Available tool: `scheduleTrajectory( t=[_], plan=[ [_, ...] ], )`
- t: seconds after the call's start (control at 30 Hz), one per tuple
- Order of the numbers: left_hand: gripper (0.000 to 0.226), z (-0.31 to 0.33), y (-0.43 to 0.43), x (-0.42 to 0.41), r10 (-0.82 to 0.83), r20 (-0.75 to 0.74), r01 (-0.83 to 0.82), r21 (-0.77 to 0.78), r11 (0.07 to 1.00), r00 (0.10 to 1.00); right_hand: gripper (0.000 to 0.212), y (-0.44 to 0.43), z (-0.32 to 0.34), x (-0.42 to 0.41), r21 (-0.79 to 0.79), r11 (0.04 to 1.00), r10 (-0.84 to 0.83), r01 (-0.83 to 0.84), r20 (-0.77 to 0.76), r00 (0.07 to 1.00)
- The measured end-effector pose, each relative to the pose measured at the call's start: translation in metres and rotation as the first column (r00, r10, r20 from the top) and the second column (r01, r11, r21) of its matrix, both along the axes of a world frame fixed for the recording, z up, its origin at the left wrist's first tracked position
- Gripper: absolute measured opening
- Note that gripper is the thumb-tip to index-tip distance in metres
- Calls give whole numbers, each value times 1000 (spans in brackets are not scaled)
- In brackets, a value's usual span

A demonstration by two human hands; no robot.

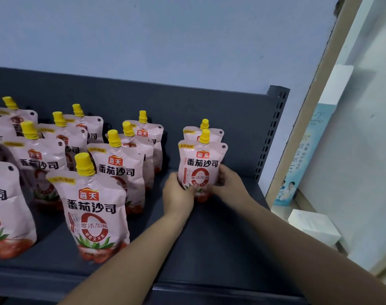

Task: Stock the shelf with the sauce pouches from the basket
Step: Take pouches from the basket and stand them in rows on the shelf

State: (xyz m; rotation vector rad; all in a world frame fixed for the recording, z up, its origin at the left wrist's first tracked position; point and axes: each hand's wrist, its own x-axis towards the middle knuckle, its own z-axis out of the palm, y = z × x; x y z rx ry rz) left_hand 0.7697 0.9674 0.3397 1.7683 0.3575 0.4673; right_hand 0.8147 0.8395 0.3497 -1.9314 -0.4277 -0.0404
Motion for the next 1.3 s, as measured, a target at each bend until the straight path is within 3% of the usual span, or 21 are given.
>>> scheduleTrajectory(
  t=[0.57,0.87,1.0,1.1,1.2,1.3],
  plan=[
    [43,-4,-5,5,-85,-17,83,-112,990,996,58,-5,-2,2,-179,984,-36,23,-71,997],
    [76,1,-3,-3,-104,-83,94,-116,989,991,59,-9,5,-7,-264,963,-83,55,-99,992],
    [73,4,-1,-17,-169,-111,164,-51,985,979,39,-16,1,-11,-330,939,-134,96,-96,986],
    [71,2,-1,-30,-197,-180,200,-4,980,964,31,-17,-3,-16,-295,944,-181,152,-76,980],
    [52,1,-1,-42,-164,-208,196,146,970,964,25,-13,-3,-21,-268,958,-121,106,-38,992],
    [61,3,-1,-56,-190,-261,270,314,910,946,24,-3,3,-30,-356,934,27,-13,34,999]
  ],
)
